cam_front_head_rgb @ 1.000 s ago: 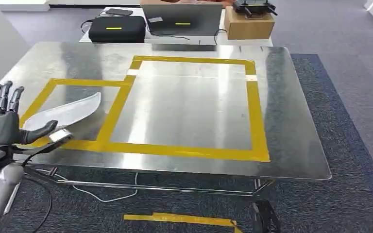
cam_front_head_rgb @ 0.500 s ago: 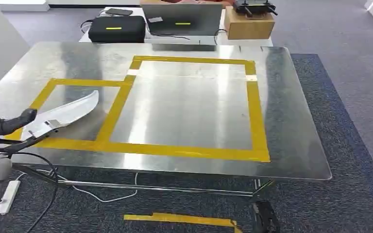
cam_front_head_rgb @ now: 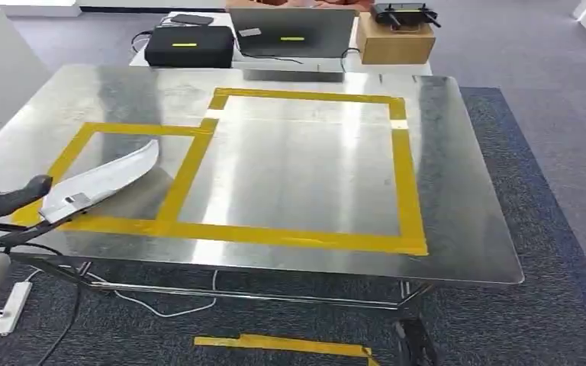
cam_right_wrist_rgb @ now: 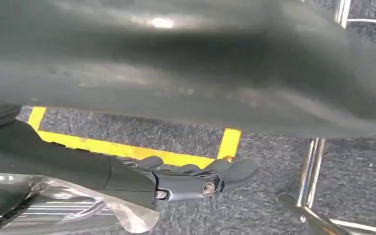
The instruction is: Take the parts from the cabinet and place them on the table.
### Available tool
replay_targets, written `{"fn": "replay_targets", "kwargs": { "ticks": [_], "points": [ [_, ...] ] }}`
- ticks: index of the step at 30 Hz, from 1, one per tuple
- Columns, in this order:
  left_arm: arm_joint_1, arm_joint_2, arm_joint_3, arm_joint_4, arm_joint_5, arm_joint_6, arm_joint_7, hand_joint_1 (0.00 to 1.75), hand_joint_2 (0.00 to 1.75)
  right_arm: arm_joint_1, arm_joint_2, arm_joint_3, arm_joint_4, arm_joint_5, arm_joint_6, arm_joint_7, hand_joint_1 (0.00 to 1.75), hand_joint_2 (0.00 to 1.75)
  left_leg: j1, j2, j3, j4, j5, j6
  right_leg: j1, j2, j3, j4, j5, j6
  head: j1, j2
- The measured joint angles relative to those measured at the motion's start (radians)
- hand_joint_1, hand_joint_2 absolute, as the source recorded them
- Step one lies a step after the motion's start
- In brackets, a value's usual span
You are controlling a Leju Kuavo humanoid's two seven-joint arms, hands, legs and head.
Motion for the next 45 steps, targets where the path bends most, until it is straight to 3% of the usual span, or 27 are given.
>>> {"fn": "replay_targets", "kwargs": {
  "ticks": [1, 2, 5, 6, 8, 10, 11, 13, 15, 16, 17, 20, 21, 22, 24, 26, 28, 30, 32, 34, 36, 37, 38, 40, 41, 43, 45],
  "points": [
    [0.001, 0.004, 0.002, -0.005, 0.002, 0.0, 0.0, 0.0, 0.0, -0.003, 0.001, 0.0, 0.0, 0.0, 0.0, 0.0, 0.0, 0.0, -0.003, -0.002, -0.007, 0.005, 0.0, -0.009, 0.006, 0.007, 0.031, -0.027, -0.017, -0.003, 0.002, 0.0],
    [0.001, 0.008, 0.003, -0.007, 0.003, 0.0, 0.0, 0.0, 0.0, -0.002, 0.002, 0.0, 0.0, 0.001, 0.0, 0.0, 0.0, 0.0, -0.004, -0.004, -0.007, 0.007, 0.003, -0.016, 0.006, 0.013, 0.018, -0.021, -0.001, -0.016, 0.0, 0.0],
    [0.007, 0.015, 0.006, -0.01, 0.006, 0.0, -0.002, 0.0, 0.0, -0.001, 0.006, 0.0, 0.0, 0.001, 0.0, 0.001, 0.0, 0.0, -0.002, -0.007, -0.012, 0.007, 0.016, -0.035, 0.006, 0.01, 0.008, -0.024, 0.003, -0.032, 0.001, 0.0],
    [0.009, 0.018, 0.006, -0.01, 0.006, 0.0, -0.002, 0.0, 0.0, -0.003, 0.007, -0.001, 0.001, 0.002, 0.0, 0.002, 0.0, 0.0, 0.001, -0.001, -0.018, 0.015, -0.003, -0.04, 0.003, 0.007, 0.004, -0.027, 0.01, -0.045, 0.0, 0.0],
    [0.009, 0.022, 0.007, -0.011, 0.006, 0.0, -0.002, 0.0, 0.0, -0.002, 0.009, -0.001, 0.001, 0.002, -0.001, 0.001, 0.0, 0.0, 0.001, 0.006, -0.053, 0.118, -0.1, -0.047, 0.005, 0.002, -0.012, -0.026, 0.022, -0.06, -0.001, 0.0],
    [0.011, 0.022, 0.007, -0.011, 0.006, 0.0, -0.002, 0.0, 0.0, -0.001, 0.009, -0.002, 0.001, 0.002, -0.001, 0.002, 0.0, 0.0, 0.001, 0.006, -0.098, 0.276, -0.186, -0.051, 0.009, -0.004, -0.031, -0.026, 0.036, -0.063, -0.001, 0.0],
    [0.013, 0.022, 0.007, -0.01, 0.002, 0.0, -0.001, 0.0, 0.0, 0.0, 0.009, -0.003, 0.001, 0.002, -0.001, 0.002, 0.0, 0.0, 0.001, 0.006, -0.102, 0.318, -0.199, -0.05, 0.011, -0.006, -0.041, -0.026, 0.043, -0.064, -0.001, 0.0],
    [0.014, 0.027, 0.006, -0.01, -0.016, 0.0, 0.01, 0.0, 0.0, -0.001, 0.009, -0.004, 0.001, 0.002, -0.001, 0.002, 0.0, 0.0, 0.0, 0.006, -0.047, 0.263, -0.155, -0.043, 0.016, -0.008, -0.06, -0.025, 0.058, -0.063, -0.001, 0.0],
    [0.013, 0.038, 0.006, -0.01, -0.021, 0.0, 0.021, 0.0, 0.0, -0.002, 0.009, -0.005, 0.001, 0.001, -0.005, 0.002, 0.0, 0.0, -0.005, 0.007, 0.072, 0.085, -0.095, -0.026, 0.021, -0.008, -0.073, -0.025, 0.072, -0.061, -0.001, 0.0],
    [0.011, 0.045, 0.006, -0.011, -0.016, 0.0, 0.023, 0.0, 0.0, -0.002, 0.011, -0.006, 0.001, 0.0, -0.006, 0.002, 0.0, 0.0, -0.01, 0.008, 0.124, 0.003, -0.109, -0.015, 0.023, -0.009, -0.075, -0.025, 0.079, -0.058, 0.0, 0.0],
    [0.012, 0.05, 0.007, -0.011, -0.006, 0.0, 0.023, 0.0, 0.0, -0.002, 0.011, -0.006, 0.001, -0.001, -0.008, 0.002, 0.0, 0.0, -0.012, 0.01, 0.138, -0.022, -0.108, -0.016, 0.025, -0.008, -0.079, -0.025, 0.087, -0.053, 0.001, 0.0],
    [0.016, 0.053, 0.013, -0.011, 0.017, 0.0, 0.015, 0.0, 0.0, -0.001, 0.011, -0.008, 0.001, -0.002, -0.011, 0.009, 0.0, 0.0, -0.019, 0.009, 0.122, -0.021, -0.092, -0.006, 0.02, -0.009, -0.08, -0.034, 0.11, -0.035, -0.002, 0.0],
    [0.018, 0.052, 0.013, -0.011, 0.019, 0.0, 0.01, 0.0, 0.0, -0.001, 0.011, -0.01, 0.002, -0.002, -0.011, 0.01, 0.0, 0.0, -0.008, 0.013, 0.116, -0.033, -0.074, 0.002, 0.02, -0.007, -0.087, -0.031, 0.103, -0.028, -0.003, 0.0],
    [0.017, 0.051, 0.013, -0.011, 0.018, 0.0, 0.008, 0.0, 0.0, 0.0, 0.011, -0.011, 0.002, -0.002, -0.012, 0.011, 0.0, 0.0, -0.009, 0.016, 0.105, -0.033, -0.063, 0.009, 0.02, -0.006, -0.103, -0.011, 0.061, -0.025, -0.002, 0.0],
    [0.019, 0.045, 0.012, -0.01, 0.008, 0.0, 0.007, 0.0, 0.0, 0.001, 0.01, -0.012, 0.002, -0.003, -0.012, 0.011, 0.0, 0.0, -0.009, 0.016, 0.076, -0.033, -0.04, 0.016, 0.019, -0.006, -0.145, 0.125, -0.063, -0.018, 0.006, 0.0],
    [0.019, 0.036, 0.009, -0.008, 0.002, 0.0, 0.007, 0.0, 0.0, 0.001, 0.007, -0.014, 0.002, -0.004, -0.012, 0.011, 0.0, 0.0, -0.009, 0.016, 0.045, -0.03, -0.019, 0.016, 0.019, -0.005, -0.175, 0.26, -0.116, -0.012, 0.006, 0.0],
    [0.019, 0.029, 0.006, -0.005, -0.003, 0.0, 0.008, 0.0, 0.0, 0.0, 0.005, -0.016, 0.002, -0.005, -0.012, 0.012, 0.0, 0.0, -0.009, 0.016, 0.014, -0.025, 0.0, 0.011, 0.018, -0.006, -0.135, 0.255, -0.06, -0.01, 0.006, 0.0],
    [0.018, 0.027, 0.005, -0.003, -0.003, 0.0, 0.011, 0.0, 0.0, -0.002, 0.002, -0.021, 0.002, -0.005, -0.012, 0.012, 0.0, 0.0, -0.008, 0.016, -0.011, -0.014, 0.013, 0.004, 0.017, -0.006, -0.024, 0.108, -0.003, -0.014, 0.006, 0.0],
    [0.017, 0.027, 0.005, -0.002, 0.008, 0.0, 0.013, 0.0, 0.0, -0.008, 0.002, -0.023, 0.002, -0.003, -0.015, 0.013, 0.0, 0.0, -0.014, 0.016, -0.029, 0.003, 0.021, -0.006, 0.018, -0.002, 0.088, -0.047, -0.037, -0.017, 0.008, 0.0],
    [0.02, 0.029, 0.006, -0.002, 0.025, 0.0, 0.013, 0.0, 0.0, -0.012, 0.002, -0.023, 0.003, 0.002, -0.018, 0.014, 0.0, 0.0, -0.014, 0.018, -0.033, 0.003, 0.039, -0.016, 0.021, 0.001, 0.079, -0.048, -0.04, -0.025, 0.007, 0.0],
    [0.03, 0.038, 0.012, -0.002, 0.055, 0.0, 0.006, 0.0, 0.0, -0.009, 0.005, -0.024, 0.003, 0.006, -0.021, 0.016, 0.0, 0.0, -0.011, 0.017, -0.038, 0.003, 0.045, -0.028, 0.016, -0.004, 0.055, -0.053, -0.023, -0.049, 0.008, 0.0],
    [0.039, 0.044, 0.019, -0.002, 0.068, 0.001, 0.0, 0.0, 0.0, -0.012, 0.005, -0.024, 0.003, 0.006, -0.024, 0.016, 0.0, 0.0, -0.008, 0.016, -0.046, 0.017, 0.01, -0.036, 0.015, -0.008, 0.06, -0.052, -0.014, -0.058, 0.006, 0.0],
    [0.045, 0.048, 0.029, -0.002, 0.082, 0.0, -0.011, 0.0, 0.0, -0.013, 0.006, -0.024, 0.003, 0.006, -0.026, 0.016, 0.0, 0.0, -0.007, 0.016, -0.06, 0.068, -0.053, -0.042, 0.015, -0.008, 0.047, -0.052, -0.005, -0.068, 0.003, 0.0],
    [0.055, 0.051, 0.042, -0.002, 0.098, 0.0, -0.022, 0.0, 0.0, -0.013, 0.006, -0.024, 0.003, 0.006, -0.027, 0.016, 0.0, 0.0, -0.005, 0.016, -0.096, 0.219, -0.159, -0.051, 0.017, -0.01, 0.019, -0.05, 0.018, -0.07, 0.004, 0.0],
    [0.062, 0.051, 0.047, -0.002, 0.104, 0.0, -0.026, 0.0, 0.0, -0.012, 0.006, -0.024, 0.004, 0.006, -0.027, 0.016, 0.0, 0.0, -0.004, 0.016, -0.107, 0.284, -0.181, -0.053, 0.018, -0.011, 0.004, -0.048, 0.029, -0.071, 0.003, 0.0],
    [0.074, 0.052, 0.058, -0.002, 0.115, 0.0, -0.037, 0.0, 0.0, -0.011, 0.007, -0.024, 0.004, 0.006, -0.027, 0.016, 0.0, 0.0, -0.003, 0.016, -0.078, 0.301, -0.145, -0.053, 0.019, -0.013, -0.025, -0.044, 0.047, -0.068, 0.003, 0.0],
    [0.083, 0.052, 0.07, -0.004, 0.125, 0.0, -0.053, 0.0, 0.0, -0.011, 0.01, -0.024, 0.004, 0.006, -0.029, 0.016, 0.0, 0.0, -0.003, 0.016, 0.023, 0.165, -0.076, -0.046, 0.02, -0.013, -0.051, -0.038, 0.064, -0.064, 0.003, 0.0]
  ]
}}
